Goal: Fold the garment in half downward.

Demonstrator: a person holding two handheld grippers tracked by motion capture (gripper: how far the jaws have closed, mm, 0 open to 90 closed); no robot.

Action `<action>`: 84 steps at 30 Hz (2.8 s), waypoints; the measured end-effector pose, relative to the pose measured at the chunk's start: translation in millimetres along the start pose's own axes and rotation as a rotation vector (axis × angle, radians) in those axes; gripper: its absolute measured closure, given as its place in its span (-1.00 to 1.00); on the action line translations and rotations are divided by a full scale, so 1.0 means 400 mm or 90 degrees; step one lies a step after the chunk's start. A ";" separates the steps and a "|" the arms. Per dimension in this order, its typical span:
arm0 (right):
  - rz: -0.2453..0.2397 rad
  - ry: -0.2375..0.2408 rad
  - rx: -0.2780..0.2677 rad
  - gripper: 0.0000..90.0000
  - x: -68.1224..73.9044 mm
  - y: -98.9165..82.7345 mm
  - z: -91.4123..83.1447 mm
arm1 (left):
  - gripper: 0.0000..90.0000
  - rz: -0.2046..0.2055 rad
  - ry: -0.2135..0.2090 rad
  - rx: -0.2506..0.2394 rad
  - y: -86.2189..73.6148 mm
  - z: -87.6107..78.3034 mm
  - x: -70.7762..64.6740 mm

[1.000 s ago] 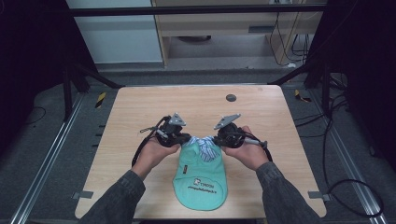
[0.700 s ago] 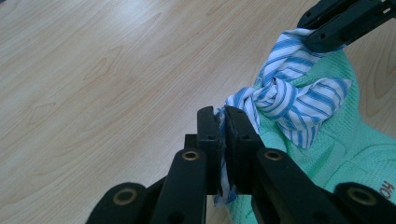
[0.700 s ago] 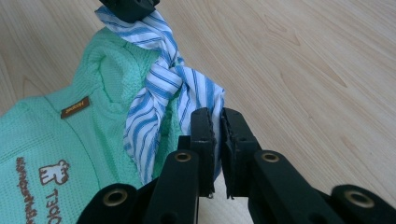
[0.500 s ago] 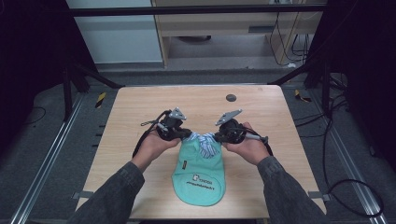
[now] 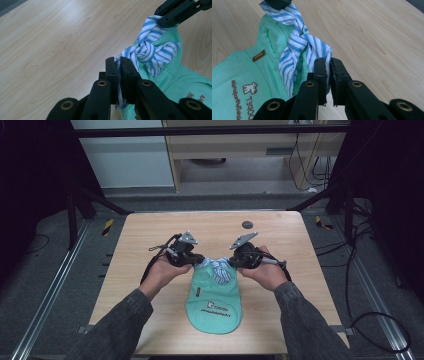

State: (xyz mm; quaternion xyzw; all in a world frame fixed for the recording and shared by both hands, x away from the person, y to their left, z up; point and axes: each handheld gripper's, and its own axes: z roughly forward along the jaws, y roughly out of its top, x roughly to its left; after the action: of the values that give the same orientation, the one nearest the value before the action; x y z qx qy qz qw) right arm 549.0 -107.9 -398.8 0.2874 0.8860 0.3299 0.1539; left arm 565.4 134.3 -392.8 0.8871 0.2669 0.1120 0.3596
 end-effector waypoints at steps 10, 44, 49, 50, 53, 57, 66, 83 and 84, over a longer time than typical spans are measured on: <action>0.000 -0.023 -0.023 0.87 0.017 0.008 -0.014 | 0.90 0.006 0.024 -0.010 0.013 -0.020 -0.008; -0.022 -0.058 -0.028 0.86 -0.014 0.056 -0.022 | 0.90 -0.006 0.049 -0.032 0.047 -0.018 0.025; -0.025 -0.069 -0.030 0.87 -0.024 0.066 -0.018 | 0.90 -0.007 0.062 -0.042 0.056 -0.022 0.031; -0.023 -0.071 -0.033 0.87 -0.026 0.069 -0.018 | 0.90 -0.008 0.064 -0.043 0.058 -0.023 0.033; -0.023 -0.078 -0.038 0.86 -0.030 0.074 -0.018 | 0.90 -0.004 0.070 -0.048 0.061 -0.028 0.030; -0.036 -0.075 -0.029 0.86 -0.022 0.067 -0.014 | 0.90 0.016 0.076 -0.036 0.055 -0.023 0.020; -0.039 -0.077 -0.028 0.86 -0.018 0.059 -0.006 | 0.90 0.017 0.081 -0.042 0.044 -0.020 0.012; -0.066 -0.064 -0.041 0.86 0.033 0.007 -0.008 | 0.89 0.032 0.076 -0.057 -0.017 -0.023 -0.036; -0.066 -0.063 -0.041 0.86 0.036 0.003 -0.007 | 0.89 0.031 0.075 -0.058 -0.023 -0.023 -0.039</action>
State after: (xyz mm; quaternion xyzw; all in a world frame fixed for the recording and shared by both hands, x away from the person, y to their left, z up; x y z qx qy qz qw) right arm 536.7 -99.7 -397.2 0.2519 0.8798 0.3354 0.2235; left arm 545.3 136.5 -392.6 0.8679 0.2604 0.1845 0.3807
